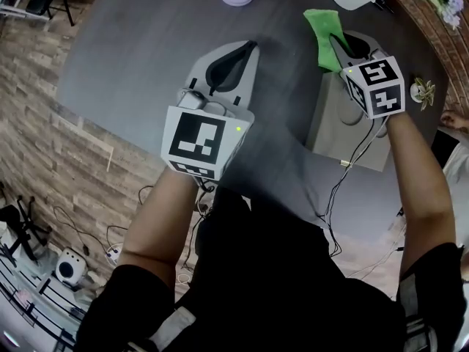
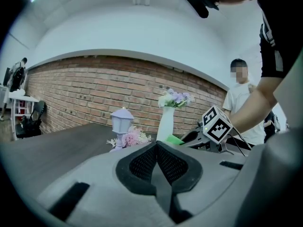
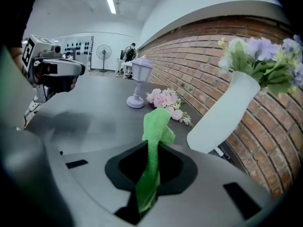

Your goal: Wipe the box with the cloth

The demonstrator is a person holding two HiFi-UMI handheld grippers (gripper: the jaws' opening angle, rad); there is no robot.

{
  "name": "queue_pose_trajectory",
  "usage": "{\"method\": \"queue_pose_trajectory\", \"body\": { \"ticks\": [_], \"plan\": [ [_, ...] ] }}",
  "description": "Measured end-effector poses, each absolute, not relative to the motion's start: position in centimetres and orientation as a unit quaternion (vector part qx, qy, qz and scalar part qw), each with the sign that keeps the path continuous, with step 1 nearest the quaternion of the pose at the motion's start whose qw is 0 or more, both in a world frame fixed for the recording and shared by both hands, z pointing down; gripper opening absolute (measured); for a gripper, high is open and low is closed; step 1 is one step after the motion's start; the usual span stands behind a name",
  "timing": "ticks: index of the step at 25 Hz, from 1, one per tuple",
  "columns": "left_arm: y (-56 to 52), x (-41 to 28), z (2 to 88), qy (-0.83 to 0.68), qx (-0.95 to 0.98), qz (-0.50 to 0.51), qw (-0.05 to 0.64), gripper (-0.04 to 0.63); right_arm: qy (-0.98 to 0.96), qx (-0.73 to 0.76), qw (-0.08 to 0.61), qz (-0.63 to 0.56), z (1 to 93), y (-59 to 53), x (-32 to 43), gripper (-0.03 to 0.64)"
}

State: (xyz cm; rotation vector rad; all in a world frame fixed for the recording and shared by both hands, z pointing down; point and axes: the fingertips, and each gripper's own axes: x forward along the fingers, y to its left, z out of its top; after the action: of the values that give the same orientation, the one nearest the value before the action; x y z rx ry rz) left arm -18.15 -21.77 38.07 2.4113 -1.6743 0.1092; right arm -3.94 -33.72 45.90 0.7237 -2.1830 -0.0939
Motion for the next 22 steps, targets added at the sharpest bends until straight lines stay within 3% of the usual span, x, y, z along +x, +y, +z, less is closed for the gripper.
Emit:
{"method": "queue_pose_trajectory", "body": {
  "ticks": [22],
  "plan": [
    [-22.2, -12.7, 37.1, -0.549, 0.829, 0.05, 0.093, 0.009, -0.864, 0.304, 0.4, 0.005, 46.4, -32.3, 1.2, 0.038]
  ]
}}
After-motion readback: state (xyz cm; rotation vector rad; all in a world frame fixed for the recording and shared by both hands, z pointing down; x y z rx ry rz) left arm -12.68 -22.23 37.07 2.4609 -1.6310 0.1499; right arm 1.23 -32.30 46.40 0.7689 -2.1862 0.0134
